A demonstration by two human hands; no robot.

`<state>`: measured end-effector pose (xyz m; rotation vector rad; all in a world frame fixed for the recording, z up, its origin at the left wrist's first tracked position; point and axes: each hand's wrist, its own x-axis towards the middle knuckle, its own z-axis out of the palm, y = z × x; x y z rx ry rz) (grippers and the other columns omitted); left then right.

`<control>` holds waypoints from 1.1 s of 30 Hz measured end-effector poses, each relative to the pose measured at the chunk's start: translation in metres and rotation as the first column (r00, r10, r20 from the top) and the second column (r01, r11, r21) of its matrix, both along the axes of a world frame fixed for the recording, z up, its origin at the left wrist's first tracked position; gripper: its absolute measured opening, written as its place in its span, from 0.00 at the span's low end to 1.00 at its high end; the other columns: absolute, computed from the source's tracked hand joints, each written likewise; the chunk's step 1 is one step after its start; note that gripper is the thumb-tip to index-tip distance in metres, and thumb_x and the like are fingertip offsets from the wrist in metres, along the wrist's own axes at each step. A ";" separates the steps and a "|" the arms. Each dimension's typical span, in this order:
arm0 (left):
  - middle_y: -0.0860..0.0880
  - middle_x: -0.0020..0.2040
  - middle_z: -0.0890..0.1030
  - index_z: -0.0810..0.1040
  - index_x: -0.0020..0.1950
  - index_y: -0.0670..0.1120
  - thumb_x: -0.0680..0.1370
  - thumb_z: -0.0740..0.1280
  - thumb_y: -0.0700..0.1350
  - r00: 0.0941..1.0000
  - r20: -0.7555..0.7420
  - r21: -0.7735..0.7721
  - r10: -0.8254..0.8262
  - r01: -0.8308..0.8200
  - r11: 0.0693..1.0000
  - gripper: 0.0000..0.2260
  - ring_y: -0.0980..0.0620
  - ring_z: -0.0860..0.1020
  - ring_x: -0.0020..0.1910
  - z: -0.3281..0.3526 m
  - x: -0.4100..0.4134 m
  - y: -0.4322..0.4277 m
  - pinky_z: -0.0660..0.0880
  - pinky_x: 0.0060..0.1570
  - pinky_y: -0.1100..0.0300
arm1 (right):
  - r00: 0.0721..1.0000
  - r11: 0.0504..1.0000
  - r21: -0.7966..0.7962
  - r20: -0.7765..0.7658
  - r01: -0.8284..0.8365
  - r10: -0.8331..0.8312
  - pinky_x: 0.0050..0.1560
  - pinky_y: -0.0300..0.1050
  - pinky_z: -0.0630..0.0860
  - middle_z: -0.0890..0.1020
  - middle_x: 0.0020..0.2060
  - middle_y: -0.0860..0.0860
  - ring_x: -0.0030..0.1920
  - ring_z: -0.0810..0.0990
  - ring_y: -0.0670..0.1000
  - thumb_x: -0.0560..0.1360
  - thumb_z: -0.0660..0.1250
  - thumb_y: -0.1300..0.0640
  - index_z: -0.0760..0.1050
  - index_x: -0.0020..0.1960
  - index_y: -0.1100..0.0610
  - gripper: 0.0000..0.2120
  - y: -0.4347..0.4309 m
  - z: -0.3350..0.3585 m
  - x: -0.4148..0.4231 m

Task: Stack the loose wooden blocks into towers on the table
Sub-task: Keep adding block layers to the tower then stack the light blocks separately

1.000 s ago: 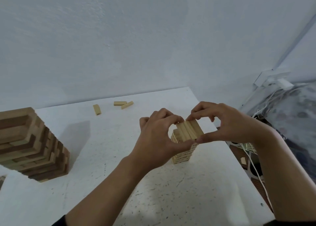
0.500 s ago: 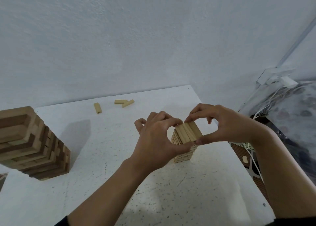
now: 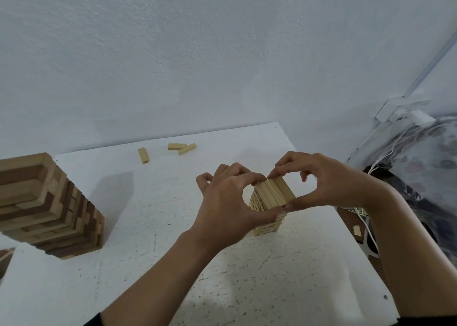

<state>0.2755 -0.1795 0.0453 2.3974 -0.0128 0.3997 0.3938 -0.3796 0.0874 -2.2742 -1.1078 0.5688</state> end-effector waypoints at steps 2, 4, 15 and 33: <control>0.64 0.50 0.73 0.81 0.60 0.58 0.64 0.64 0.76 1.000 -0.001 0.001 -0.001 0.001 1.000 0.33 0.64 0.67 0.55 0.000 0.001 0.000 0.58 0.59 0.50 | 1.000 1.000 0.003 -0.004 0.005 -0.005 0.51 0.31 0.70 0.76 0.58 0.34 0.61 0.73 0.41 0.67 0.79 0.44 0.77 0.63 0.38 0.26 0.000 0.000 0.000; 0.64 0.50 0.73 0.81 0.60 0.58 0.64 0.64 0.76 1.000 -0.004 0.003 -0.002 0.002 1.000 0.33 0.64 0.67 0.55 0.000 0.001 0.000 0.59 0.60 0.49 | 1.000 1.000 0.001 -0.005 0.011 -0.011 0.51 0.32 0.70 0.76 0.58 0.34 0.61 0.73 0.41 0.67 0.79 0.44 0.77 0.63 0.39 0.26 0.000 0.000 -0.001; 0.64 0.51 0.72 0.80 0.61 0.58 0.63 0.63 0.77 1.000 -0.021 0.011 -0.010 0.010 1.000 0.34 0.64 0.66 0.55 -0.001 0.001 -0.001 0.59 0.61 0.48 | 1.000 1.000 -0.002 -0.020 0.010 -0.010 0.52 0.35 0.71 0.76 0.58 0.34 0.62 0.73 0.40 0.67 0.79 0.45 0.77 0.63 0.39 0.26 -0.002 -0.001 -0.001; 0.65 0.52 0.72 0.79 0.63 0.60 0.62 0.63 0.80 1.000 -0.028 0.017 0.001 0.000 1.000 0.37 0.66 0.67 0.57 0.003 -0.002 0.002 0.60 0.62 0.48 | 0.999 0.999 0.026 -0.032 0.042 -0.041 0.68 0.46 0.72 0.74 0.63 0.32 0.67 0.71 0.39 0.65 0.81 0.44 0.74 0.67 0.38 0.32 -0.002 0.004 -0.012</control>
